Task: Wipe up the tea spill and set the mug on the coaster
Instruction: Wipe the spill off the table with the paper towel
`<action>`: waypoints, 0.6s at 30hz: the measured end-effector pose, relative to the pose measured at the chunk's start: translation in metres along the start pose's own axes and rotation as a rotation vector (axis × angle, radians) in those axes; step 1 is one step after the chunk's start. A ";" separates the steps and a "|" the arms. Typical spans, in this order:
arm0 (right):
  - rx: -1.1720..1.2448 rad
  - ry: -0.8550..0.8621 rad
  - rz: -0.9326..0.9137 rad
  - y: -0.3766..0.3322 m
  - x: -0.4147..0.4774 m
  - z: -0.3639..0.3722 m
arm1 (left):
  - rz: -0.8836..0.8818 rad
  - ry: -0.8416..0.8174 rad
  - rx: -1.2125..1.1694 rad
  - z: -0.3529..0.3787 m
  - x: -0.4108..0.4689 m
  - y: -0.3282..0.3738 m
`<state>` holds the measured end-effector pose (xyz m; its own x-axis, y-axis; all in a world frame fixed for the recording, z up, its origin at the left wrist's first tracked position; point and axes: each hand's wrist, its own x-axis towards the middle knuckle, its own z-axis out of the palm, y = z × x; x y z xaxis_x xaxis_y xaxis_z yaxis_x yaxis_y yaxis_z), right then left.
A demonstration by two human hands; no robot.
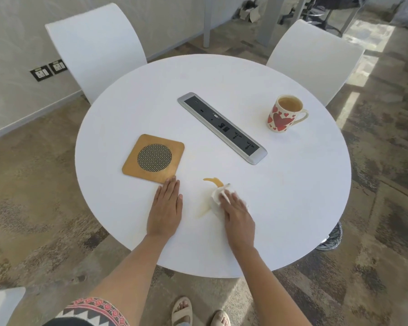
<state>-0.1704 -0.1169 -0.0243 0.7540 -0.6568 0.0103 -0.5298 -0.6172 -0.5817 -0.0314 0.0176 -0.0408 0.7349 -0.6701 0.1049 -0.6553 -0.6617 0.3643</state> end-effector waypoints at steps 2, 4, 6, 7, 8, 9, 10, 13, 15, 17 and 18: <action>0.001 -0.004 -0.006 -0.005 0.006 0.002 | 0.000 0.005 -0.006 0.000 0.000 0.000; 0.006 -0.041 -0.102 -0.017 0.002 0.008 | -0.006 0.008 -0.019 0.001 0.001 0.000; -0.014 -0.050 -0.278 -0.029 -0.010 0.016 | -0.010 0.003 -0.030 0.001 0.001 0.000; -0.028 -0.052 -0.368 -0.032 -0.014 0.020 | -0.007 0.001 -0.027 0.001 0.001 -0.001; -0.038 -0.074 -0.434 -0.032 -0.015 0.022 | -0.003 0.003 -0.022 0.002 0.001 -0.001; -0.041 -0.110 -0.465 -0.031 -0.014 0.020 | 0.001 0.005 -0.023 0.002 0.001 -0.002; -0.061 -0.137 -0.481 -0.028 -0.011 0.018 | -0.001 0.007 -0.031 0.002 0.001 -0.002; -0.104 -0.138 -0.454 -0.017 -0.003 0.009 | -0.016 0.016 -0.076 0.001 0.002 0.000; -0.075 -0.097 -0.392 -0.018 -0.005 0.007 | -0.021 0.021 -0.098 0.000 0.002 0.000; -0.067 -0.086 -0.433 -0.024 -0.013 0.010 | -0.024 0.024 -0.130 -0.001 0.002 0.000; -0.063 -0.101 -0.491 -0.027 -0.018 0.013 | -0.027 0.022 -0.153 -0.001 0.002 0.000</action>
<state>-0.1643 -0.0826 -0.0191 0.9522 -0.2394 0.1900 -0.1234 -0.8698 -0.4777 -0.0299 0.0166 -0.0393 0.7569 -0.6437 0.1130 -0.6021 -0.6196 0.5036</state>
